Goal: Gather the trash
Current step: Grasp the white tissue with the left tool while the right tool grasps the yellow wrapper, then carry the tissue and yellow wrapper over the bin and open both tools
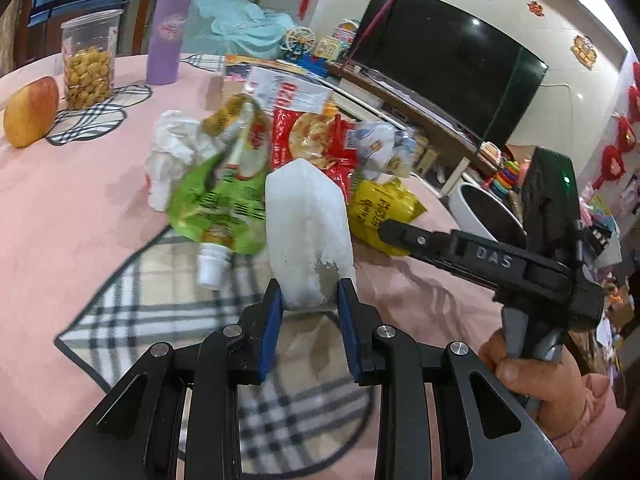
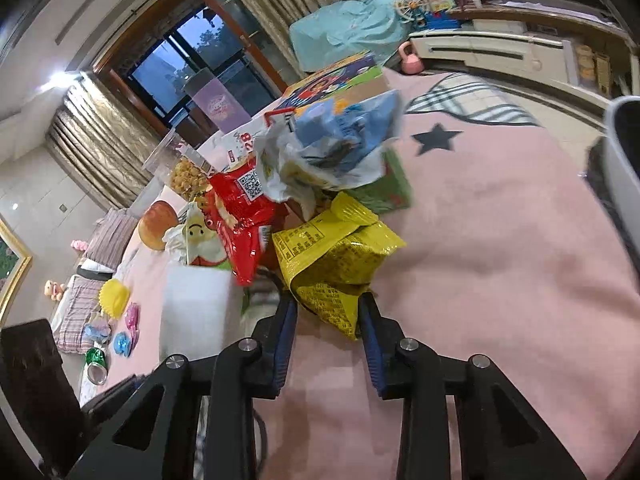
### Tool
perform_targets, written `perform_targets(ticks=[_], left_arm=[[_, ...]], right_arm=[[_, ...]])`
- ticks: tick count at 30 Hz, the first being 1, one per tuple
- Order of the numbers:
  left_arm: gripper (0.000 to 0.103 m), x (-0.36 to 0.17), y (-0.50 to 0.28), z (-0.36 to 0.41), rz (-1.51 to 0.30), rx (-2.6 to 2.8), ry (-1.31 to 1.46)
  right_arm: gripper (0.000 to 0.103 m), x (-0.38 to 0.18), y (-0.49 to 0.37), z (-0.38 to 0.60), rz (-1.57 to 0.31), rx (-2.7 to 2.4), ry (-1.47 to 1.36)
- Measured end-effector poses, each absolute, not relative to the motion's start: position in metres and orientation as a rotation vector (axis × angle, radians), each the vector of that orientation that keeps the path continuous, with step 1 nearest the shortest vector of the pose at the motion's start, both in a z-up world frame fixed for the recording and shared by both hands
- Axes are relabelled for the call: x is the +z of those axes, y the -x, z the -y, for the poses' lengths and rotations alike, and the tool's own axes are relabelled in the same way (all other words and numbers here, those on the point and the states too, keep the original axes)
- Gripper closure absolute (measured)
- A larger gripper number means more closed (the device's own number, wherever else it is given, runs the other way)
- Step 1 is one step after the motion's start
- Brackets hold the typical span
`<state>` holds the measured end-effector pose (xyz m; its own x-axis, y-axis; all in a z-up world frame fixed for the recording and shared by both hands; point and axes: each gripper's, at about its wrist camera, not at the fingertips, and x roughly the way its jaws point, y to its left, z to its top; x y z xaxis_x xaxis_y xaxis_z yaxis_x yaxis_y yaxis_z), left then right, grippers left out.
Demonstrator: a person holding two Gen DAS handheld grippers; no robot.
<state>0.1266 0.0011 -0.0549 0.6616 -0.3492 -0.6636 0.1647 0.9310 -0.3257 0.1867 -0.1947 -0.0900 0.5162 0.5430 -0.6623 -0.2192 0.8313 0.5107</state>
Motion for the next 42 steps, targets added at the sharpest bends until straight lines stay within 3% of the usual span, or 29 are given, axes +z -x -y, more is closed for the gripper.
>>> perform_targets(ticks=[17, 42], left_arm=[[0.077, -0.036, -0.128, 0.090, -0.784, -0.472, 0.139], [0.077, -0.022, -0.161, 0.189, -0.781, -0.574, 0.034]], right_arm=[[0.073, -0.067, -0.134, 0.306, -0.838, 0.285, -0.477], [0.076, -0.054, -0.130, 0.387, -0.763, 0.133, -0.501]])
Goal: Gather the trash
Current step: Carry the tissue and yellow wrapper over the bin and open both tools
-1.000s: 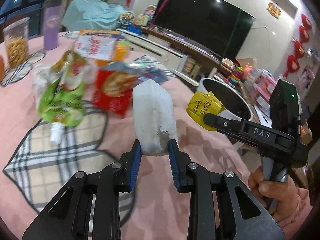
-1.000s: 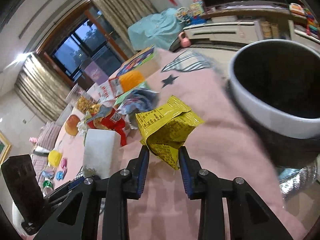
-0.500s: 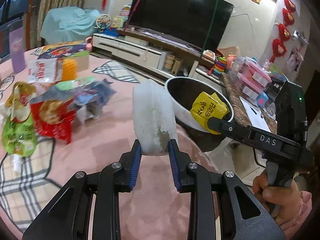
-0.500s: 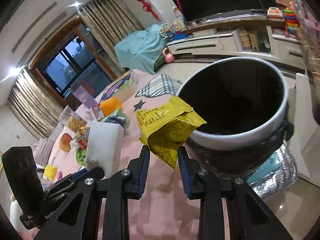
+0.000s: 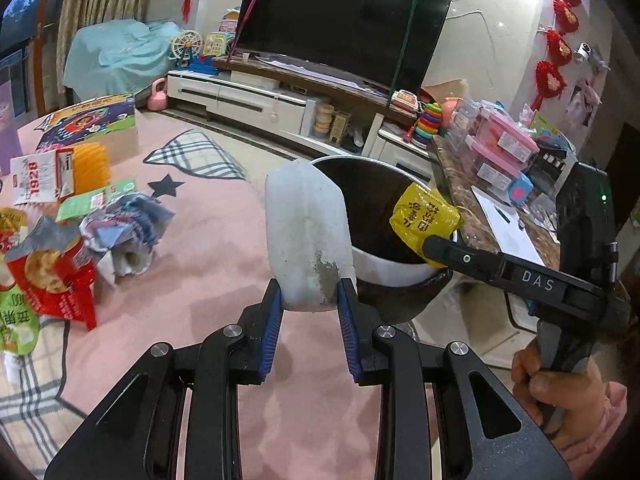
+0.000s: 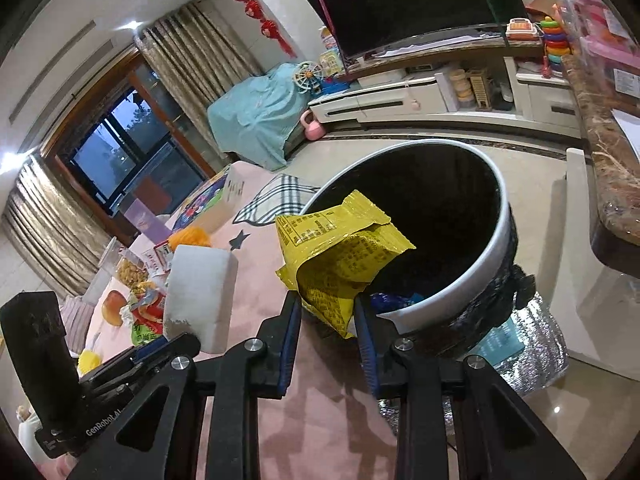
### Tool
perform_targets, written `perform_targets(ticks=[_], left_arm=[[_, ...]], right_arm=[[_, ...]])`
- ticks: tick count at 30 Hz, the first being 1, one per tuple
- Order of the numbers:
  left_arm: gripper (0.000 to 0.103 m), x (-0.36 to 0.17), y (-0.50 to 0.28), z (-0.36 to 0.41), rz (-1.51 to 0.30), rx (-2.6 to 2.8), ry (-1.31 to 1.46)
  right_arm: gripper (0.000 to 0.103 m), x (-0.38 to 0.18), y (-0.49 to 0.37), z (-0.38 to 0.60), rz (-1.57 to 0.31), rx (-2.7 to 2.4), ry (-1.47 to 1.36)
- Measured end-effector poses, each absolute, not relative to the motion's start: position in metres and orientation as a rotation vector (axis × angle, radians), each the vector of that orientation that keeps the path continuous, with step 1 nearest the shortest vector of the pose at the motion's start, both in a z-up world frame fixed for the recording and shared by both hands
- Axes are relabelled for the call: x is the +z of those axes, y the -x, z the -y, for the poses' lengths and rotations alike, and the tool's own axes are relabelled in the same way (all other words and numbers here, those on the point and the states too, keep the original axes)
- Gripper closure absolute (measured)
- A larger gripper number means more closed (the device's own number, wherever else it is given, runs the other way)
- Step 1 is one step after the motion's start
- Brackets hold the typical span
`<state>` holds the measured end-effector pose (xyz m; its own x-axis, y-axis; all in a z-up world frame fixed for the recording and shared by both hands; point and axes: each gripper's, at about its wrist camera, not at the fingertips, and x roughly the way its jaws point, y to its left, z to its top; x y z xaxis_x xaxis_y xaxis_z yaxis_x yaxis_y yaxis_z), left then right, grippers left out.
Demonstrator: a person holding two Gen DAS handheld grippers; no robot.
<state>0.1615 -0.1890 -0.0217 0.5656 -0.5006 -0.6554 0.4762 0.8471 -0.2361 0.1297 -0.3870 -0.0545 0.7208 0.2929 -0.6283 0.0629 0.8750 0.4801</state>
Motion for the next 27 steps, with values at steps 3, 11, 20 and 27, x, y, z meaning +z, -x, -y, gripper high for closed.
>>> perform_targets(ticks=[3, 11, 20, 27], left_arm=[[0.077, -0.020, -0.165, 0.195, -0.782, -0.583, 0.027], [0.077, -0.017, -0.175, 0.222, -0.777, -0.610, -0.004], [0.070, -0.015, -0.193, 0.251, -0.803, -0.638, -0.023], [0.050, -0.019, -0.196, 0.255, -0.817, -0.623, -0.022]], right_arm=[[0.079, -0.057, -0.132, 0.393, -0.765, 0.120, -0.501], [0.088, -0.062, -0.136, 0.407, -0.777, 0.093, -0.498], [0.088, -0.060, -0.134, 0.419, -0.763, 0.079, -0.519], [0.088, -0.057, -0.130, 0.423, -0.751, 0.064, -0.529]])
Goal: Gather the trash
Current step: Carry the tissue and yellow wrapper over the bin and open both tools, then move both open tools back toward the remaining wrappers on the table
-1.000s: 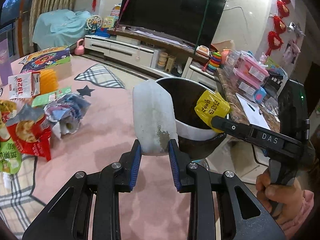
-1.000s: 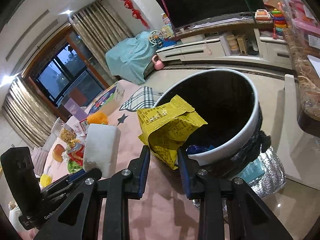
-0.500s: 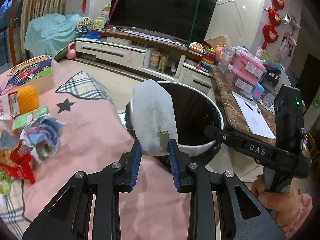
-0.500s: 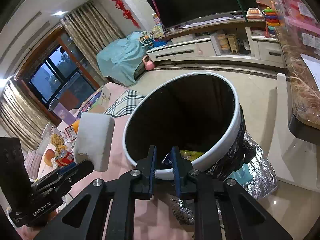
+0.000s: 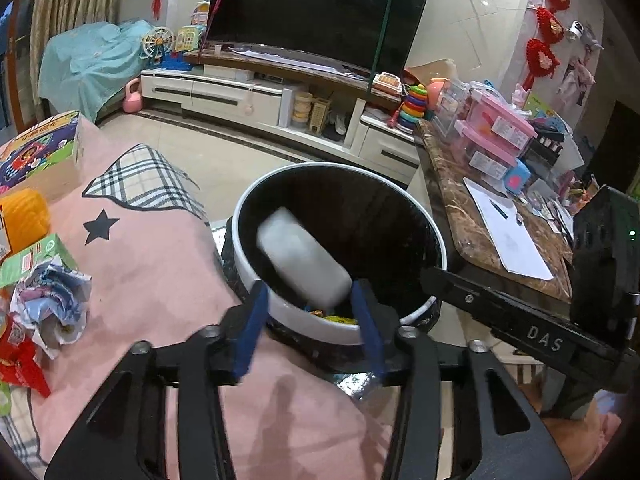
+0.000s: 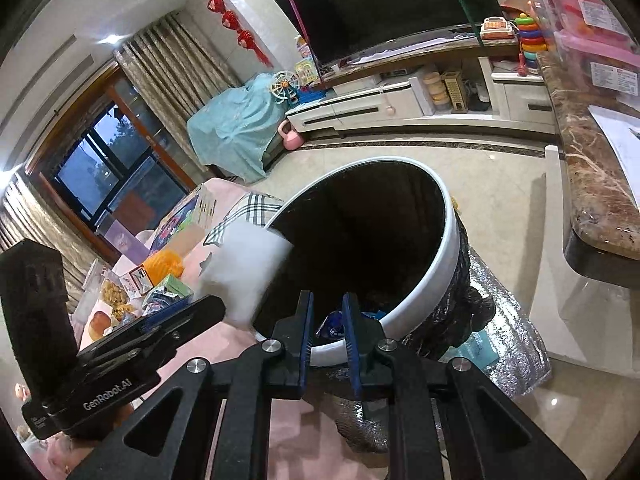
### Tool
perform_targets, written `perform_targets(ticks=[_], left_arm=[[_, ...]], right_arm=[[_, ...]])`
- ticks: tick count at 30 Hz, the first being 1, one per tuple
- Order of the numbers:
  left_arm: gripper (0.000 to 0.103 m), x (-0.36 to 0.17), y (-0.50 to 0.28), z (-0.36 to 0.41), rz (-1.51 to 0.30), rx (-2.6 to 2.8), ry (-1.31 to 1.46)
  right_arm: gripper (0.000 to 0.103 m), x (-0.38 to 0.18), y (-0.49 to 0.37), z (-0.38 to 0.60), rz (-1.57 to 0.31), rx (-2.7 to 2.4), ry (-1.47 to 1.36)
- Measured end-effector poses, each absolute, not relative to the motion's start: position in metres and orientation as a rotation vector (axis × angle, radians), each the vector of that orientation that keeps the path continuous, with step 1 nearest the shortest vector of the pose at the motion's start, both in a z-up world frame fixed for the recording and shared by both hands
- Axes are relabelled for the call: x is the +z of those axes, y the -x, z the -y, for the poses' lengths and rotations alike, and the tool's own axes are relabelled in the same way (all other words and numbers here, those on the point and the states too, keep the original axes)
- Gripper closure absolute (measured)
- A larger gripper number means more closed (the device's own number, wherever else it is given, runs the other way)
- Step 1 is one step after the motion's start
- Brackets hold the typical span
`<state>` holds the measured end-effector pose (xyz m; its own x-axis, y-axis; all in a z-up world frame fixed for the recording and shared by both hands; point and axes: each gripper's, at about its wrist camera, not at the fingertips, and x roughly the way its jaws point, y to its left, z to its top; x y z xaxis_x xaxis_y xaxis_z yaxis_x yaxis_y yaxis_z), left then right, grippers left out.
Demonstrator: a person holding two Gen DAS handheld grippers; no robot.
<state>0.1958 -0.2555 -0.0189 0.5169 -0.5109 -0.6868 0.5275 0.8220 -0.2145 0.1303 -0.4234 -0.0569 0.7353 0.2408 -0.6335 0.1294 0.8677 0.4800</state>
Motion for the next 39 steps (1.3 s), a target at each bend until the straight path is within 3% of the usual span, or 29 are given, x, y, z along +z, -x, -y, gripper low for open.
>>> perform_targets(ticks=[8, 11, 13, 14, 15, 16, 24, 39], left_arm=[[0.046, -0.027, -0.184, 0.233, -0.823, -0.588, 0.002], [0.043, -0.033, -0.177, 0.218, -0.832, -0.566, 0.014], [0.041, -0.037, -0.172, 0.208, -0.840, -0.544, 0.024], [0.039, -0.038, -0.171, 0.203, -0.842, -0.534, 0.029], [0.037, -0.040, -0.169, 0.196, -0.843, -0.520, 0.035], [0.037, -0.041, -0.167, 0.190, -0.845, -0.506, 0.044], [0.031, -0.047, -0.156, 0.144, -0.838, -0.419, 0.093], [0.028, -0.054, -0.136, 0.064, -0.816, -0.273, 0.167]], right_arm=[[0.088, -0.056, -0.128, 0.416, -0.746, 0.075, -0.531], [0.080, -0.056, -0.128, 0.408, -0.750, 0.093, -0.524], [0.059, -0.056, -0.127, 0.401, -0.750, 0.096, -0.511], [0.037, -0.055, -0.126, 0.398, -0.748, 0.097, -0.508], [0.023, -0.055, -0.125, 0.395, -0.742, 0.100, -0.506], [0.021, -0.054, -0.123, 0.391, -0.731, 0.099, -0.502], [0.007, -0.054, -0.123, 0.375, -0.742, 0.114, -0.505], [0.007, -0.056, -0.128, 0.322, -0.777, 0.192, -0.466]])
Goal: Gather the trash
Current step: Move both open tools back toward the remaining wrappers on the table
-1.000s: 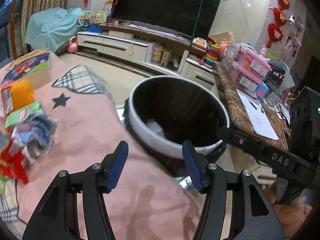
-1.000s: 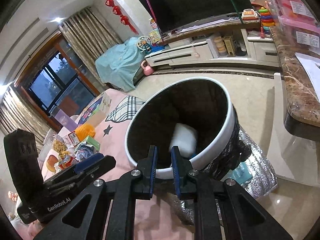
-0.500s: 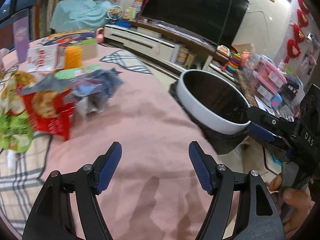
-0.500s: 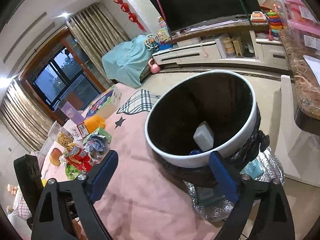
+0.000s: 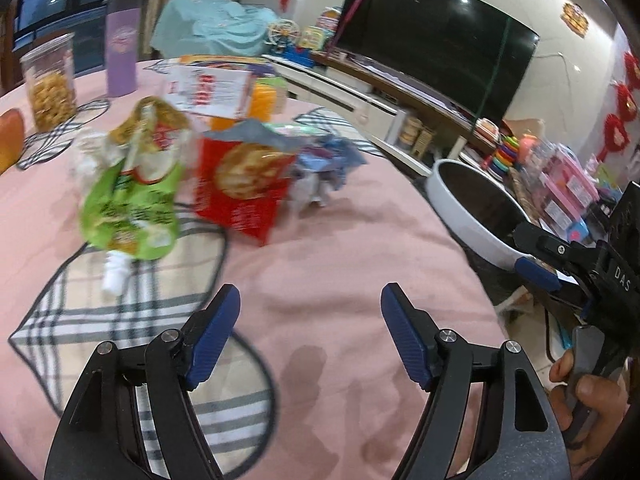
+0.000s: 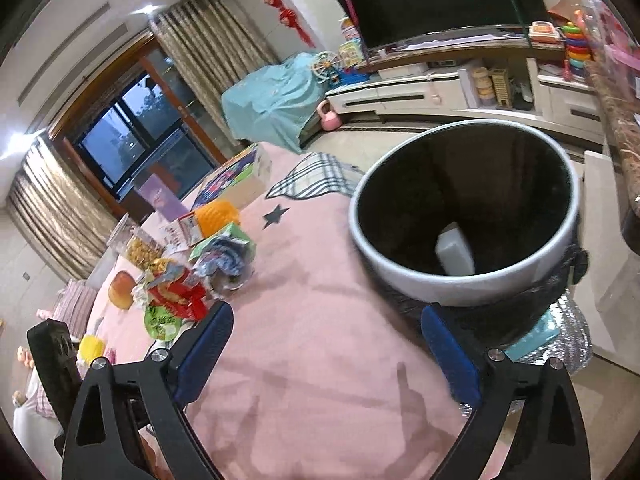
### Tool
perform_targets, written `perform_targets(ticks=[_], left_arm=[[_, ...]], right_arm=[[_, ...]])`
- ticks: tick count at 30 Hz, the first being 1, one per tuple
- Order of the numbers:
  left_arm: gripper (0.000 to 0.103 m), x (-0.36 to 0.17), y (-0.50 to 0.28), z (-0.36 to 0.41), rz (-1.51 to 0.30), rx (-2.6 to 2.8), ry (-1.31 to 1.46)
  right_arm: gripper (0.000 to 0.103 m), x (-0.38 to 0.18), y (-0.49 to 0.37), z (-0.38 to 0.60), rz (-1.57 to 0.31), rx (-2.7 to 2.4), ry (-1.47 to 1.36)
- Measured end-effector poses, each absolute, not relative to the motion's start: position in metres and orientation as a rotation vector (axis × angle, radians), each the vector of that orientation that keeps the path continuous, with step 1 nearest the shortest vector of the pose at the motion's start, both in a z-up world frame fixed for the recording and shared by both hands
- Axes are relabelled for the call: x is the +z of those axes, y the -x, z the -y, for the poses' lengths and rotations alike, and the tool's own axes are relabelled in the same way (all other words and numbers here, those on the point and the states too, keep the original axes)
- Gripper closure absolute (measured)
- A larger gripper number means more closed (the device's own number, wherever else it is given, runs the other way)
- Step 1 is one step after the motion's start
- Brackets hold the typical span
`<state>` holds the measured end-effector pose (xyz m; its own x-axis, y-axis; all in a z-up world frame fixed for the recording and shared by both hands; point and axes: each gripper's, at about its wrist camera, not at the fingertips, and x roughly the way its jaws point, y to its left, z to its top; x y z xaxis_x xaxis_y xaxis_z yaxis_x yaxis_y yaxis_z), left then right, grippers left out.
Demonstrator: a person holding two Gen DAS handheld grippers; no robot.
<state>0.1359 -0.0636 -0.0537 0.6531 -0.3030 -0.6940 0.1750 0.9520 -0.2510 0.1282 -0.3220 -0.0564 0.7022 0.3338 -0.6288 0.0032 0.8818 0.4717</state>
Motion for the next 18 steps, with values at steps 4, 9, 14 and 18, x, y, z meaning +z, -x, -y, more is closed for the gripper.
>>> perform_targets(ticks=[4, 9, 14, 18], left_arm=[[0.028, -0.057, -0.136, 0.048, -0.816, -0.244, 0.183], [0.028, -0.059, -0.136, 0.033, -0.814, -0.216, 0.197], [0.028, -0.060, -0.140, 0.023, -0.810, -0.195, 0.197], [0.028, -0.062, -0.146, 0.017, -0.813, -0.188, 0.195]], right_arm=[[0.007, -0.059, -0.132, 0.305, -0.790, 0.223, -0.457], [0.007, -0.063, -0.138, 0.285, -0.810, 0.258, -0.440], [0.007, -0.066, -0.145, 0.271, -0.824, 0.283, -0.439], [0.007, -0.068, -0.154, 0.259, -0.835, 0.308, -0.428]])
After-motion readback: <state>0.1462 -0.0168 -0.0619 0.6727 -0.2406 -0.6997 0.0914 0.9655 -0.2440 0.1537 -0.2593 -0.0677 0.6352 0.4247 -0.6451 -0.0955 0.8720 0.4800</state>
